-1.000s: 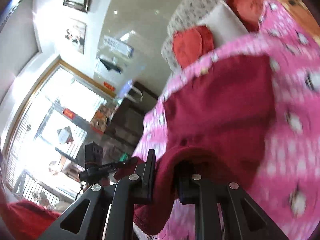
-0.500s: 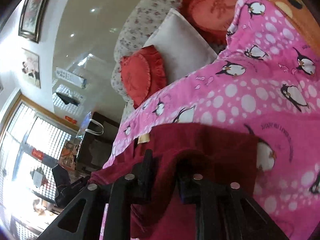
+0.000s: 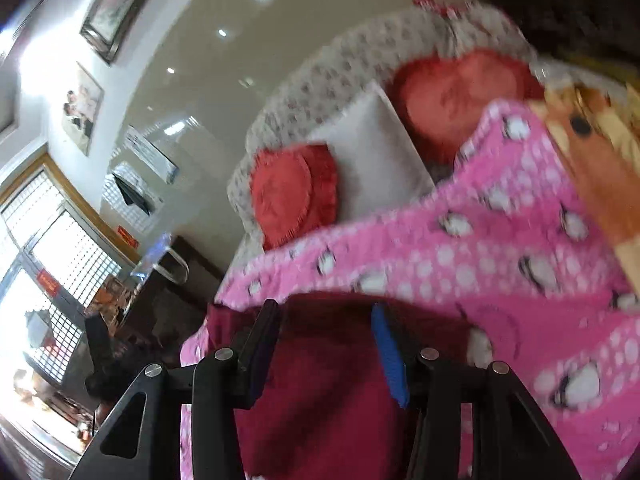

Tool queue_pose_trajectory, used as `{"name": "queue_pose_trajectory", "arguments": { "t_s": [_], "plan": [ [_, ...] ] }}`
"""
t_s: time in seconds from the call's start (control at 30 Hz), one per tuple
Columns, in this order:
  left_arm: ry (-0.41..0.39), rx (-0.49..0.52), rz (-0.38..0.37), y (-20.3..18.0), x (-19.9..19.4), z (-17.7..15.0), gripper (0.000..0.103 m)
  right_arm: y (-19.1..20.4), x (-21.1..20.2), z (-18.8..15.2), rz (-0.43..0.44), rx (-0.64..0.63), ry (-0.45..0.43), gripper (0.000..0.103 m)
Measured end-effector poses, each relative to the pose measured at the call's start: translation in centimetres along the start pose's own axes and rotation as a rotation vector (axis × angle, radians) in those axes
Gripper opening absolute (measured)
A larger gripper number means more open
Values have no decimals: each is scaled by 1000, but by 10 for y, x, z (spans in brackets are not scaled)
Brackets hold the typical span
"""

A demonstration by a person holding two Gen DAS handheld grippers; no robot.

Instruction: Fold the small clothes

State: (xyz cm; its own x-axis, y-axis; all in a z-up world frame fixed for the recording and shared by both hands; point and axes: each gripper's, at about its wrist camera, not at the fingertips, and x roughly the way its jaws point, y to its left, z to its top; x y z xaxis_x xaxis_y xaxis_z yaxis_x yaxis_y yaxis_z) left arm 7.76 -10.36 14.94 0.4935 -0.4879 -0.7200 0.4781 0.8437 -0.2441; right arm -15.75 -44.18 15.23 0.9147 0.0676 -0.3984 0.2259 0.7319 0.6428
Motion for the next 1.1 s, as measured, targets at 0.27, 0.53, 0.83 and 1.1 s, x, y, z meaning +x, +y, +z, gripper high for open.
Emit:
{"name": "queue_pose_trajectory", "arguments": {
  "t_s": [0.27,0.53,0.83,1.1],
  "plan": [
    [81,5,24,-6,42,-23,52,-1,31,25,16,20,50,46],
    [100,-22,68,5,75,-27,53,-36,108,-18,-202,-1,243,43],
    [104,22,74,8,41,-43,53,-20,25,-36,-151,-6,211,46],
    [135,-7,93,21,20,-85,53,-18,-23,-127,-150,7,307,45]
  ]
}}
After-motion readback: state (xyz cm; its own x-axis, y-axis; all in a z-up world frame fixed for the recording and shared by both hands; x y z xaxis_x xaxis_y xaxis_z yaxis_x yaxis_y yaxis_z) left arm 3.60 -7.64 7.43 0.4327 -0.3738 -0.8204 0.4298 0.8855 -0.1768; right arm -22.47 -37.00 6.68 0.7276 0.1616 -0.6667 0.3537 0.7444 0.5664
